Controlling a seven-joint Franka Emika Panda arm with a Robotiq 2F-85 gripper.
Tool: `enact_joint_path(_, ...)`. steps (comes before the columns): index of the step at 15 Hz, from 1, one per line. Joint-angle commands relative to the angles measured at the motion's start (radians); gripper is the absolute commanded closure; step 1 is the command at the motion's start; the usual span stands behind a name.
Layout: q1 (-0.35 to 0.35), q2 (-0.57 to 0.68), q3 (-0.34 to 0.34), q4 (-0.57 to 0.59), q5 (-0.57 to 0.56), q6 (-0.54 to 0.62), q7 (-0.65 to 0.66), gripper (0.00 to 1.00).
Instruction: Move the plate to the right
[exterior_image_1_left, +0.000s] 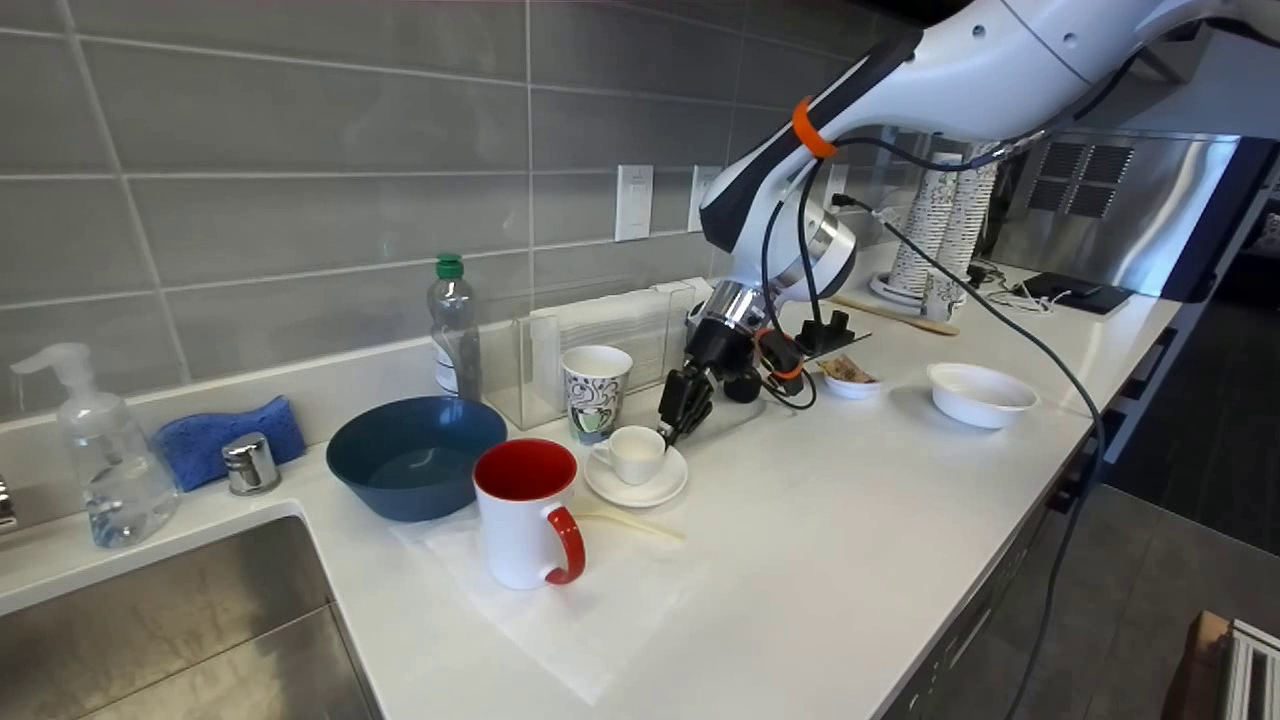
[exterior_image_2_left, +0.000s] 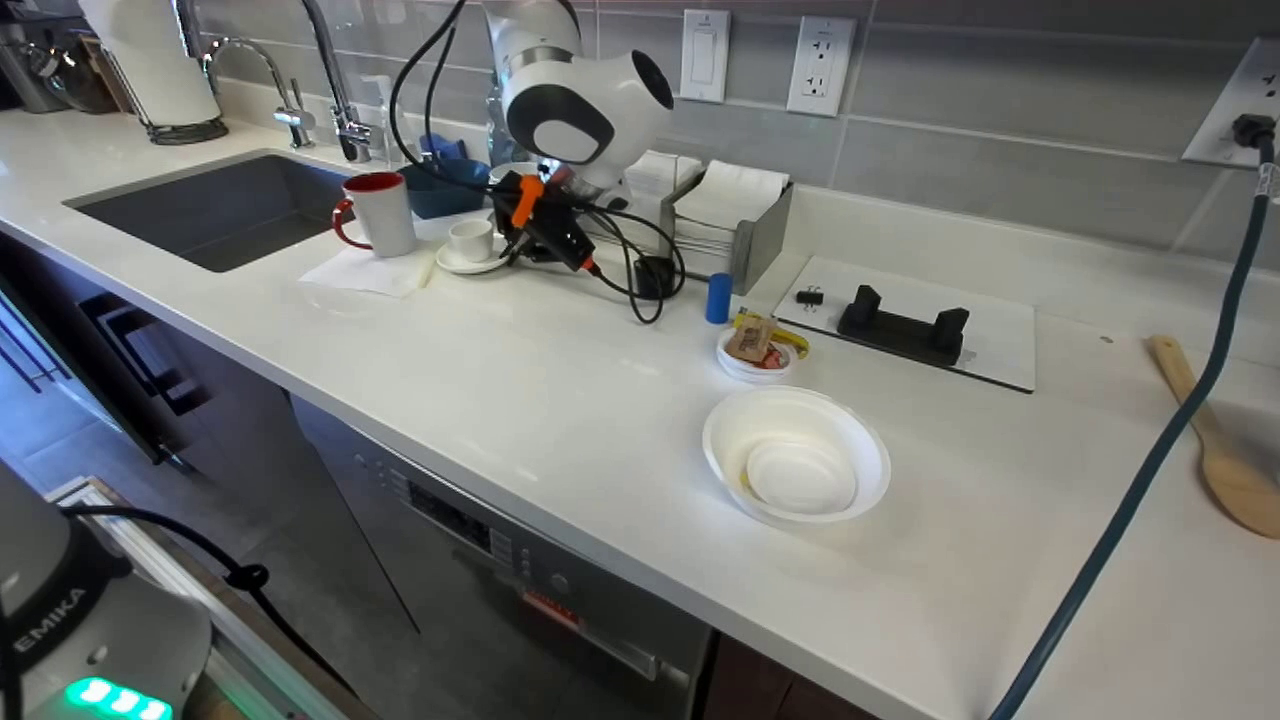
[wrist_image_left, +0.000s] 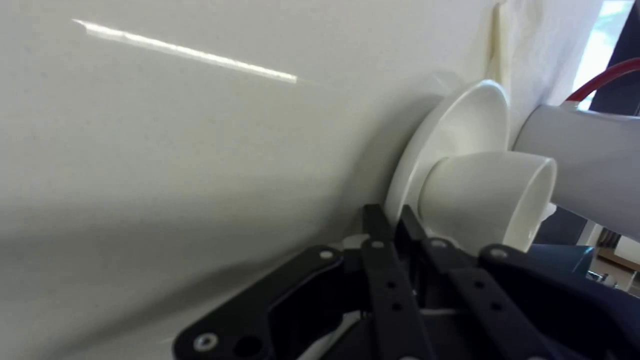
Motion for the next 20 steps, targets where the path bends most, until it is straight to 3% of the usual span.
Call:
enact_joint_path(1,-0.024,-0.088,0.003,-0.103,0.075,-0.023,-0.095,0.98)
enact_joint_path(8,-0.028,-0.197,-0.039,-0.233,0.206,-0.05,-0.228,0.98)
enact_joint_path(12,-0.047,-0.241,-0.091,-0.292,0.339,-0.13,-0.292,0.98)
enact_joint_path(16,-0.05,-0.285,-0.169,-0.353,0.445,-0.22,-0.24,0.98)
enact_joint_path(20,-0.032,-0.33,-0.236,-0.427,0.524,-0.186,-0.138,0.98)
